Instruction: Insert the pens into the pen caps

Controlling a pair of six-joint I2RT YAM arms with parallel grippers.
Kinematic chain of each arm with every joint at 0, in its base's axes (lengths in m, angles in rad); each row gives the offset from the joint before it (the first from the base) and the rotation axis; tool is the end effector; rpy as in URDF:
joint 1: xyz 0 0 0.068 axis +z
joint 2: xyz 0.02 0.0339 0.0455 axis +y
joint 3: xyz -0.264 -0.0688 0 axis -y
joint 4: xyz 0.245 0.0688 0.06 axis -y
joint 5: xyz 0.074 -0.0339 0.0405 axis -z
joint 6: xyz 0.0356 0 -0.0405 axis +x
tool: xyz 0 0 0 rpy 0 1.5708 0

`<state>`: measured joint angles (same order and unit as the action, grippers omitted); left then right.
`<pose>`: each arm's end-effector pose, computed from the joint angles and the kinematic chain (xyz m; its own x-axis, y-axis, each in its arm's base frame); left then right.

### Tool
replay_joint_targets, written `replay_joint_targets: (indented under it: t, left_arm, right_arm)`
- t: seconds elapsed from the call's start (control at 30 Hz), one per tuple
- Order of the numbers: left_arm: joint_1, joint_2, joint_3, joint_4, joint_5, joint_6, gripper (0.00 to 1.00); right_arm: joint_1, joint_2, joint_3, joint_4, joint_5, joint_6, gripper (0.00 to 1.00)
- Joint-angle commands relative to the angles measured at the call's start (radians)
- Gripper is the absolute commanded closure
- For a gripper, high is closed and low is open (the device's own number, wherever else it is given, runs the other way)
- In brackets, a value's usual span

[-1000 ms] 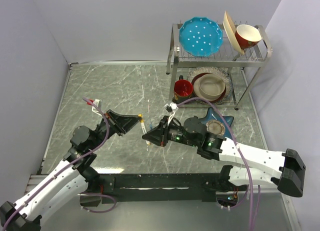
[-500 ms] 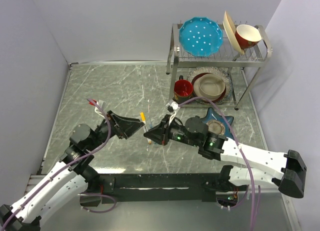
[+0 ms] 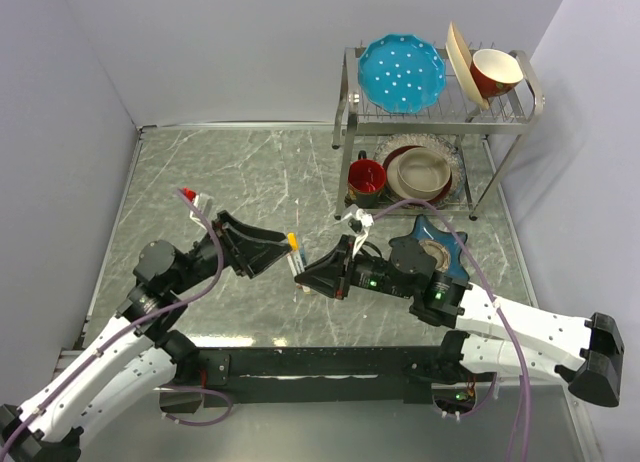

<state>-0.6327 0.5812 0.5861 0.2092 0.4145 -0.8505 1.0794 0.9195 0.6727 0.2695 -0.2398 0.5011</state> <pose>0.1110 -0.0992 0.3423 -0.5323 -0.4628 -0.7089 0.6951 0.2390 -0.6780 0.0967 0.1986 0.3243 -0.4559 0.1372 -0.8794 -0.8546 0.2088 0.4755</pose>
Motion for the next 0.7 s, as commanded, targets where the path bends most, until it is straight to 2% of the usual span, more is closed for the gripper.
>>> replay_joint_targets:
  t: [0.0,0.2,0.4,0.5,0.57,0.6,0.67]
  left_arm:
    - [-0.002,0.031,0.049,0.094,0.066,0.015,0.34]
    - [-0.002,0.046,0.047,0.139,0.079,-0.005,0.3]
    - [-0.002,0.066,0.064,0.131,0.086,0.005,0.37]
    - [-0.002,0.08,0.067,0.142,0.101,0.007,0.47]
    - [-0.002,0.089,0.067,0.141,0.115,0.008,0.6]
    - [-0.002,0.094,0.064,0.144,0.122,0.007,0.72]
    - [-0.002,0.098,0.047,0.16,0.164,-0.008,0.84]
  right_arm:
    - [0.002,-0.024,-0.015,0.036,-0.023,0.001,1.0]
    - [0.004,-0.025,-0.024,0.042,-0.021,0.004,1.0]
    - [0.005,-0.008,-0.018,0.053,-0.035,0.005,1.0]
    - [0.004,0.001,-0.015,0.054,-0.038,0.005,1.0]
    - [0.005,0.002,-0.007,0.054,-0.039,0.005,1.0]
    - [0.005,0.004,-0.005,0.054,-0.035,0.005,1.0]
    - [0.005,-0.002,0.002,0.054,-0.017,0.005,1.0]
